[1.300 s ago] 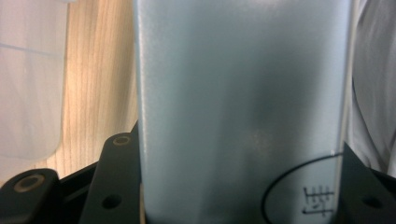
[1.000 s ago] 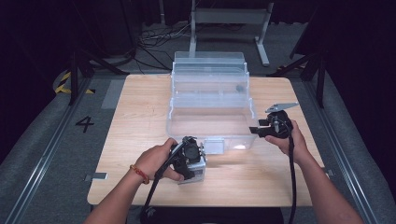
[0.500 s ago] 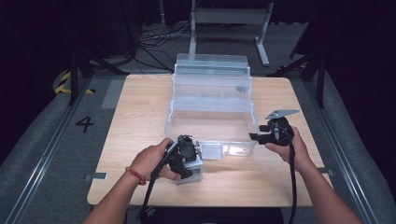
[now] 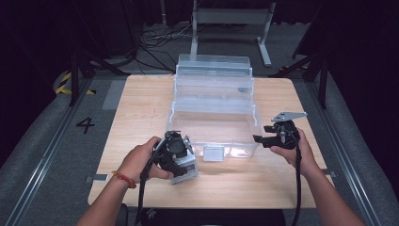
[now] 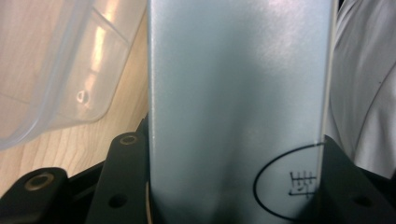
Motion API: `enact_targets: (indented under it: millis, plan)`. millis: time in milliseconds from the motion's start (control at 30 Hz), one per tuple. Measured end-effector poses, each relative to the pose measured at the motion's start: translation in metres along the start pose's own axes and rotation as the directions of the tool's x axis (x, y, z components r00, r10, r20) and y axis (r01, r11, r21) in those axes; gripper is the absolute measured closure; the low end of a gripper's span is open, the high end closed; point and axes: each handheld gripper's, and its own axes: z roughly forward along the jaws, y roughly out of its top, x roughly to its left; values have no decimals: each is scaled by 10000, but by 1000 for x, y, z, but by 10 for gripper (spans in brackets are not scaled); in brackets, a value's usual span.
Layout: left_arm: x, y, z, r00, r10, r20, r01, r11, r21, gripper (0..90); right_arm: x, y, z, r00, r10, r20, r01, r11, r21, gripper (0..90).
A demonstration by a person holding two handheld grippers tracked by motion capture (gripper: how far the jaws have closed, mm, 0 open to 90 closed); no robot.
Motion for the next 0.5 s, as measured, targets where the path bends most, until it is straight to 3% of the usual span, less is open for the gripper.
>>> enact_targets:
  millis: [200, 300, 367, 500]
  plan:
    - [-5, -2, -22, 9981, 11, -609, -25, 9998, -218, 562, -1, 0, -2, 10000, -45, 42, 45, 10000, -34, 357]
    - [-5, -1, -33, 9984, -180, -539, 154, 9988, -475, 563, -2, -1, -2, 10000, -25, -32, 25, 10000, -82, 355]
    - [-3, 1, -42, 9970, -304, -712, 264, 9980, -570, 563, -2, 0, -2, 10000, -56, -27, 56, 10000, -74, 349]
    - [6, 6, -63, 9956, -533, -770, 455, 9939, -1004, 563, 0, 0, -2, 9992, -367, 145, 368, 9993, -65, 350]
